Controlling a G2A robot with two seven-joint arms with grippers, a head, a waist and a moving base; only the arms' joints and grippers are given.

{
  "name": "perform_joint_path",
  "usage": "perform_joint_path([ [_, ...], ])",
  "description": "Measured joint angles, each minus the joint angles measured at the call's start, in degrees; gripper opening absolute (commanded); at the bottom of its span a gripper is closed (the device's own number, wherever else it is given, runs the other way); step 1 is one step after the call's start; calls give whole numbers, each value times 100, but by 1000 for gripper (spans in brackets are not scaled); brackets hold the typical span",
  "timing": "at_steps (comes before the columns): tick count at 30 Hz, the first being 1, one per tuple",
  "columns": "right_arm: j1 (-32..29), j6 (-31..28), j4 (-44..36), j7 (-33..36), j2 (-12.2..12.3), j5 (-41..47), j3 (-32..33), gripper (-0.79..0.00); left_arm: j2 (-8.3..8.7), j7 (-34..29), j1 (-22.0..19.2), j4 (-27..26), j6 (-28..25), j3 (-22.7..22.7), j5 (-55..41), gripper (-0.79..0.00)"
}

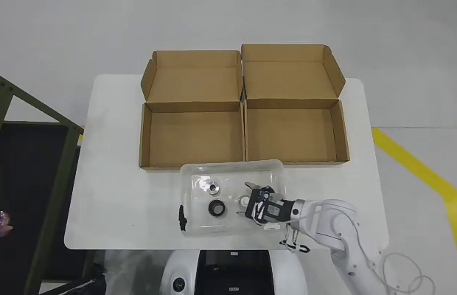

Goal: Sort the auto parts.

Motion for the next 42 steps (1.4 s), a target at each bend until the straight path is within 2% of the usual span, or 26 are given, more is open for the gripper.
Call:
perform_joint_path([
  [1,16,-14,1,-4,7,-34,-12,-523,0,0,0,0,0,0,0,0],
  [3,31,-51,-14,-52,21,-110,-28,-705,0,0,0,0,0,0,0,0],
  [7,-2,-46,-94,-200,48,-209,-14,-782,0,0,0,0,0,0,0,0],
  [20,-68,-108,-659,-526,146,103,303,-785,0,0,0,0,0,0,0,0],
  [27,-89,119,-677,-849,168,559,493,-785,0,0,0,0,0,0,0,0],
  [35,126,75,-225,-1194,170,2134,613,-785,0,0,0,0,0,0,0,0],
  [42,318,331,121,-1400,159,3415,707,-785,0,0,0,0,0,0,0,0],
])
